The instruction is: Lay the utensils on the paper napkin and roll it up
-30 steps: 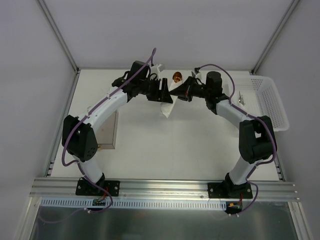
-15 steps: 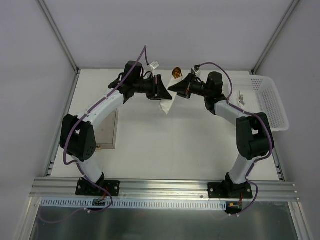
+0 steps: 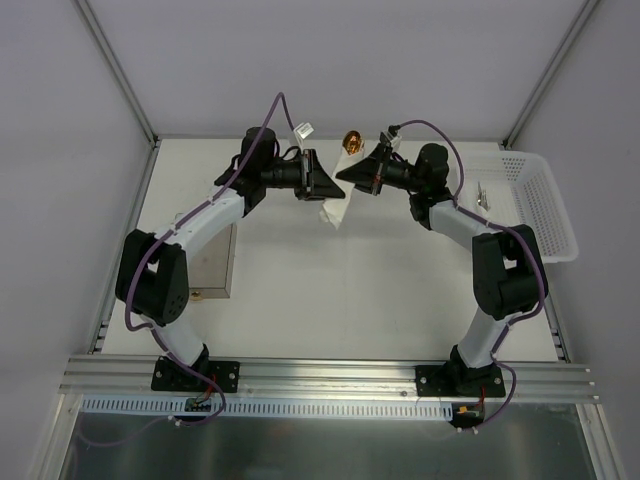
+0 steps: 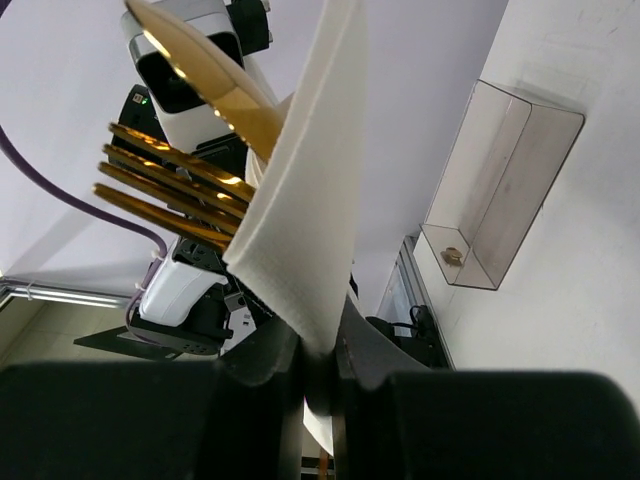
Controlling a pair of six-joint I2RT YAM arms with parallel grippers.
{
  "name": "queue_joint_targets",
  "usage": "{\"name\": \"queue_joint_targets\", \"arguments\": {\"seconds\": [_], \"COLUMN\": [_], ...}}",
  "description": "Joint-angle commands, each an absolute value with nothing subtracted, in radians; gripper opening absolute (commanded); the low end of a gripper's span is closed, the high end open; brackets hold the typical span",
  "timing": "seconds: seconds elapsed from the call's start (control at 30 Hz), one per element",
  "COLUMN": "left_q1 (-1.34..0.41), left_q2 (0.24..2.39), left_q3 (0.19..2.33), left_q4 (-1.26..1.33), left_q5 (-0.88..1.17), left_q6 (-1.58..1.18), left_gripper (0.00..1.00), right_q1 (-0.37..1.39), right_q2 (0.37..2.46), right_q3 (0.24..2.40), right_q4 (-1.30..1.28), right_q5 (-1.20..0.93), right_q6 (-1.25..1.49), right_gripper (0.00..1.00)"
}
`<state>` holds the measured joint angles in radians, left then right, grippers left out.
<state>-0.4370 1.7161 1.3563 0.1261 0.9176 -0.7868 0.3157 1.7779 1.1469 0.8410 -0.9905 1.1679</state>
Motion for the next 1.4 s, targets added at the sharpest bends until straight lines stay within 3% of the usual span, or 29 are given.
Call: {"name": "queue_joint_targets", "arguments": {"seconds": [0.0,0.07,0.13,0.17,0.2,0.37,0.4,0.5,0.83,1.37], "left_q1": [-0.456,-0.456,-0.453,-0.451,-0.448,-0.413,-0.410,-0.406,-0.385,-0.385], "left_q2": [1.701,1.692,1.669,1.657,1.645,1.546,1.534,1.493,1.476,1.522], "left_q3": [1.312,1.292,1.272,1.261,1.237,1.183,1.171,1.161,1.120,1.117], "left_q4": [0.196,0.222,0.236,0.244,0.244,0.210,0.209,0.227,0.504,0.736], "left_q5": [0.888,0.876,0.862,0.853,0.835,0.799,0.796,0.784,0.793,0.827], "left_q6": [-0.831,-0.842,-0.850,-0.850,-0.848,-0.804,-0.798,-0.798,-0.985,-1.138], "left_gripper": [0.09,0.00,0.00,0.00,0.00,0.00,0.00,0.00,0.00,0.00], "right_q1": [0.367,0.368,0.370,0.371,0.370,0.362,0.357,0.342,0.325,0.322], "right_q2": [1.733,1.733,1.738,1.738,1.736,1.714,1.707,1.691,1.592,1.608], "right_q3": [1.189,1.201,1.215,1.224,1.230,1.247,1.246,1.247,1.261,1.304], "right_q4": [1.019,1.019,1.014,1.006,0.996,0.867,0.848,0.804,0.441,0.544], "right_q5": [-1.035,-1.048,-1.063,-1.069,-1.074,-1.097,-1.097,-1.103,-1.114,-1.074], "right_q6": [1.253,1.253,1.253,1.252,1.246,1.154,1.117,1.072,0.766,0.885], "right_gripper": [0.00,0.02,0.10,0.17,0.31,0.63,0.78,0.98,0.99,0.98]}}
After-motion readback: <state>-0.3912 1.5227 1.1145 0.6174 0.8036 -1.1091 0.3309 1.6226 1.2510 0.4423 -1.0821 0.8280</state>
